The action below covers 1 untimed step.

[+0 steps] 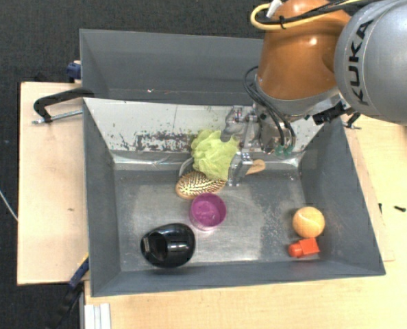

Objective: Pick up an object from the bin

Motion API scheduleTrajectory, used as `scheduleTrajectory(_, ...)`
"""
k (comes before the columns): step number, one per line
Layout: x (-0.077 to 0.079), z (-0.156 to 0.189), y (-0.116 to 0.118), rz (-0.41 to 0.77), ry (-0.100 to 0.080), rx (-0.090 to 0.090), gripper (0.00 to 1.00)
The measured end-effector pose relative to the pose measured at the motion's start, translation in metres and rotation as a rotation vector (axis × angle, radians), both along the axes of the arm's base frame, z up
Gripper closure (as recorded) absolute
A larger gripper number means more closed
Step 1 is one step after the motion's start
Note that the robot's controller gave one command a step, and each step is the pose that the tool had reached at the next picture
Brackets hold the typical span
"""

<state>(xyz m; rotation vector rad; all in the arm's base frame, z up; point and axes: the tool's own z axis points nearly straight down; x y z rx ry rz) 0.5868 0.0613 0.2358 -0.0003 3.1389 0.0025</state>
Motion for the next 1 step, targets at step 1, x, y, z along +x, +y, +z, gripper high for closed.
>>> scheduleTrajectory(1,0.0056,-0.0633,0.0009,-0.003,-0.004,0.000,0.00)
